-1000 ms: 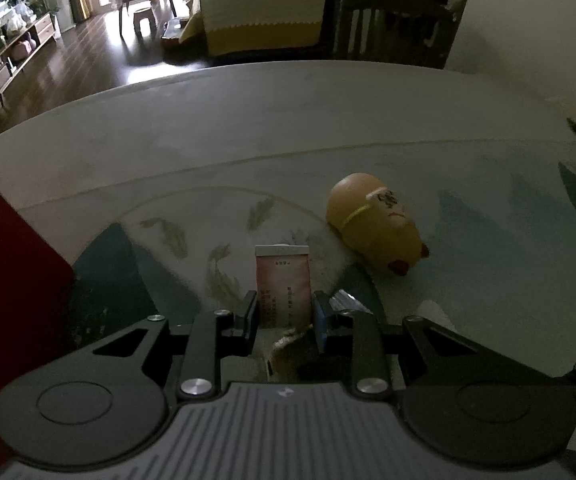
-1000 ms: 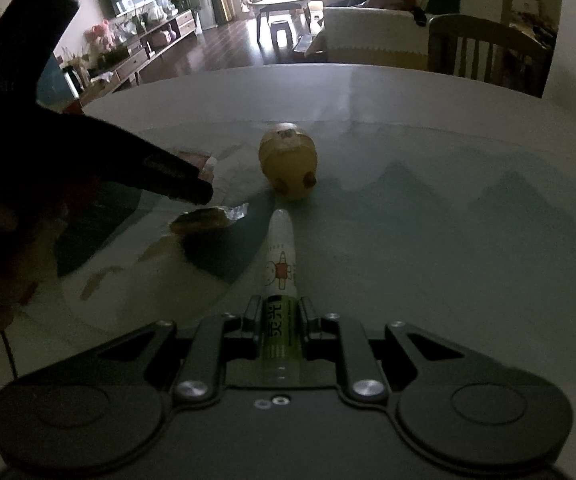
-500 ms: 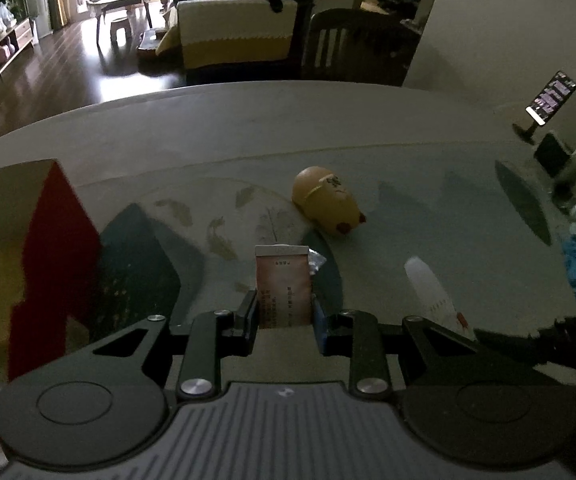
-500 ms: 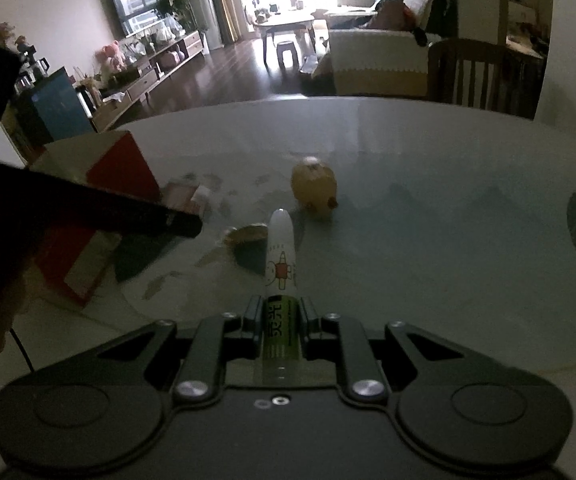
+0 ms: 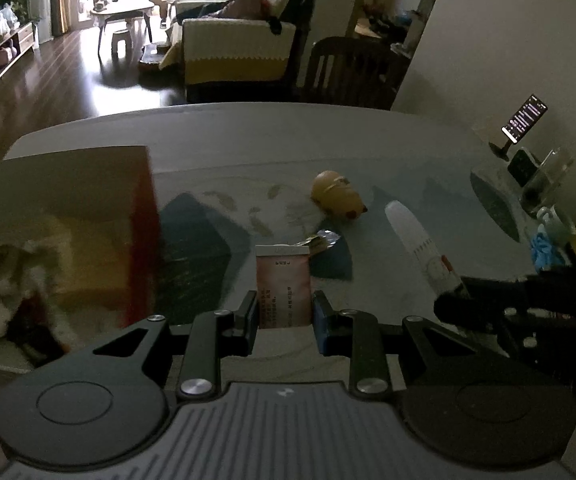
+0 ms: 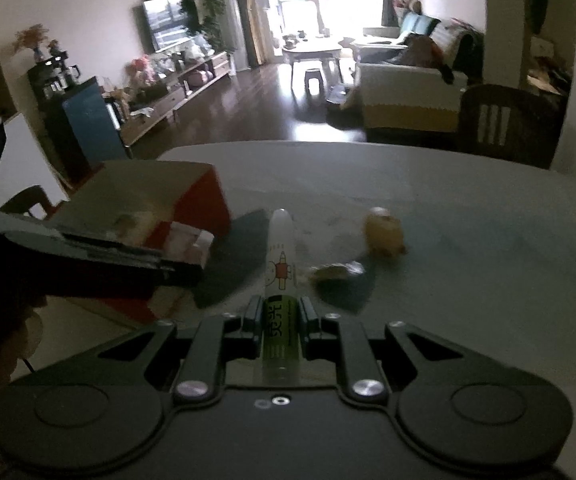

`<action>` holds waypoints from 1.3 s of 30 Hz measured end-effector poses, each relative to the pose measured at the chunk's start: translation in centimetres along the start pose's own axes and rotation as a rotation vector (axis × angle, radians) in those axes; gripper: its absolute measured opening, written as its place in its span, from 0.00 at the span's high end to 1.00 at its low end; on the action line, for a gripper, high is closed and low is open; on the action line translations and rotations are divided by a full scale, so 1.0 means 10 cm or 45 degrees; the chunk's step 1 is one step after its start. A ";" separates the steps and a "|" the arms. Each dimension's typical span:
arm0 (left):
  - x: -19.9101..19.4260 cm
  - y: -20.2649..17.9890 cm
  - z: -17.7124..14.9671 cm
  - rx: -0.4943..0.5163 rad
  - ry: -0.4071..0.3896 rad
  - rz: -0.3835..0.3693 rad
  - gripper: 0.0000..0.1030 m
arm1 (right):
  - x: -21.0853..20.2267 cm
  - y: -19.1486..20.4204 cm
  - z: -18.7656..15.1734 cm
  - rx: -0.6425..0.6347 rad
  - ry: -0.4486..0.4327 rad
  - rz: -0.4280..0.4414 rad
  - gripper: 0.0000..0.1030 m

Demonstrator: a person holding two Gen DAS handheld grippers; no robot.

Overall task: Organize objects
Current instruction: 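Carry the pink carton and white marker over the cardboard box with both tools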

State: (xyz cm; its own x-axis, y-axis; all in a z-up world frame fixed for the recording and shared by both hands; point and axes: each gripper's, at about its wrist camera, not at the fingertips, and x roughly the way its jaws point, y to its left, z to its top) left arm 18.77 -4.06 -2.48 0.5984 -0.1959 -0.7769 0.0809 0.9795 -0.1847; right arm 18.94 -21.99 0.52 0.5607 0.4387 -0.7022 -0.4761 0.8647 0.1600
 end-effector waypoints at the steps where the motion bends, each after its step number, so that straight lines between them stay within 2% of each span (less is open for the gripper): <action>1: -0.04 0.05 -0.02 -0.006 -0.002 -0.001 0.74 | 0.01 0.08 0.02 -0.012 -0.002 0.005 0.84; 13: -0.60 0.91 -0.22 -0.040 -0.045 0.056 0.74 | 0.25 0.96 0.24 -0.105 -0.002 0.052 0.84; 22: -0.85 1.60 -0.29 -0.061 -0.056 0.115 0.74 | 0.53 1.49 0.38 -0.148 0.010 0.073 0.84; 30: -0.82 2.03 -0.28 -0.057 -0.036 0.141 0.74 | 0.90 1.83 0.50 -0.162 0.033 0.060 0.84; 39: -0.52 2.36 -0.10 0.007 -0.015 0.209 0.74 | 1.48 2.04 0.59 -0.183 0.127 0.052 0.84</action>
State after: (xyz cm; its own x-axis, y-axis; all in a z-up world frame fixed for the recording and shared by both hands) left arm 16.78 20.07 -3.37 0.6133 -0.0327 -0.7892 -0.0144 0.9985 -0.0526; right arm 21.57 3.58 -2.51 0.4726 0.4399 -0.7637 -0.5930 0.7997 0.0937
